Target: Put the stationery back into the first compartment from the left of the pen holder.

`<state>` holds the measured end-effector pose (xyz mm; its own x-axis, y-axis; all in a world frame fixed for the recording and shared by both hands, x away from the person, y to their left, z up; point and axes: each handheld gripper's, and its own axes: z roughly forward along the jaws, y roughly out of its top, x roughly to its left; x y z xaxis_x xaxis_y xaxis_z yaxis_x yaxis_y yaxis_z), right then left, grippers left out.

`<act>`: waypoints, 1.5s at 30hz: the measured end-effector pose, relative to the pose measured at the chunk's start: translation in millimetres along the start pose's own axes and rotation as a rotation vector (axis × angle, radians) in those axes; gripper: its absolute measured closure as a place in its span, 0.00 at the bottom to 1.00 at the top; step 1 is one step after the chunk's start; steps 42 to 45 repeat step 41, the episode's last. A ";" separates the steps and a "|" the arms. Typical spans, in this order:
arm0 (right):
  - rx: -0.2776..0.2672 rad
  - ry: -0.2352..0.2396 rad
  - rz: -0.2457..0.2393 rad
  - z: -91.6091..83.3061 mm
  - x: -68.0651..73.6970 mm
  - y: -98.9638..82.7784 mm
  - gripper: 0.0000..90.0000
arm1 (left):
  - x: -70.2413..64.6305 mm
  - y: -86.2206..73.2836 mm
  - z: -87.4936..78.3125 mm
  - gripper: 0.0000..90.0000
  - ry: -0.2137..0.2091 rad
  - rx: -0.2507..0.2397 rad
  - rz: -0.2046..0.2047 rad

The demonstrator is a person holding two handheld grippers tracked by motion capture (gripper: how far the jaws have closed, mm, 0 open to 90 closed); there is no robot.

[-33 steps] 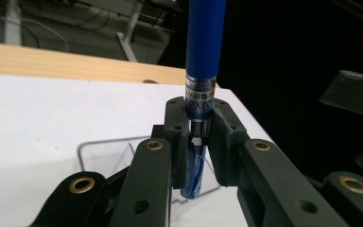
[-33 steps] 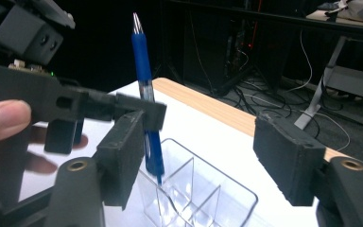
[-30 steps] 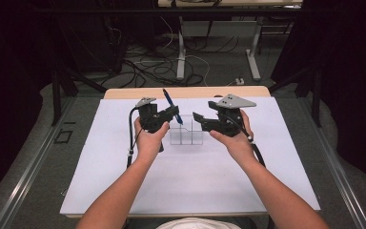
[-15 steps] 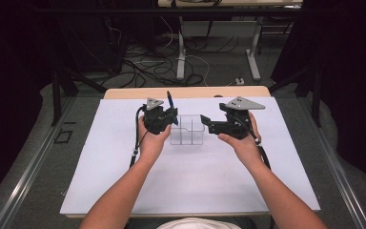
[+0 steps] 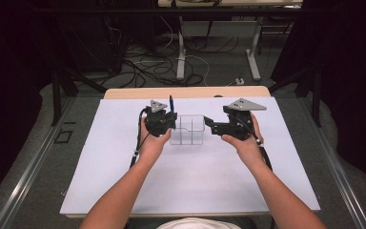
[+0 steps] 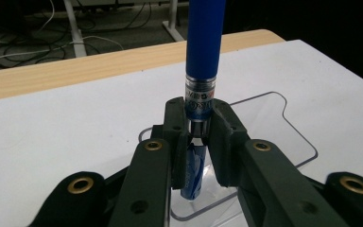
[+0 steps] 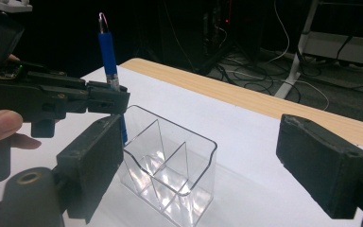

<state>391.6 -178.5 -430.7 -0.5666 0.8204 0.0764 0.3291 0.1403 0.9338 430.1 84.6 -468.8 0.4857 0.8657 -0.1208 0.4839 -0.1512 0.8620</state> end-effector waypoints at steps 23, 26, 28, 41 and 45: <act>0.006 -0.013 0.012 -0.9 -5.6 -1.9 0.17 | 22.3 -1.9 -49.7 0.35 -0.066 -0.080 -0.008; 0.007 -0.015 0.012 -0.4 -5.8 -2.5 0.17 | 29.6 -4.0 -60.0 0.31 -0.088 -0.098 0.006; 0.008 -0.014 0.013 -0.4 -6.4 -3.0 0.17 | 33.8 -5.6 -65.8 0.28 -0.099 -0.103 0.011; 0.009 -0.021 0.015 -0.2 -8.6 -3.8 0.17 | 59.8 -25.3 -90.9 0.08 -0.060 -0.062 -0.051; 0.009 -0.021 0.015 -0.2 -8.6 -3.8 0.17 | 59.8 -25.3 -90.9 0.08 -0.060 -0.062 -0.051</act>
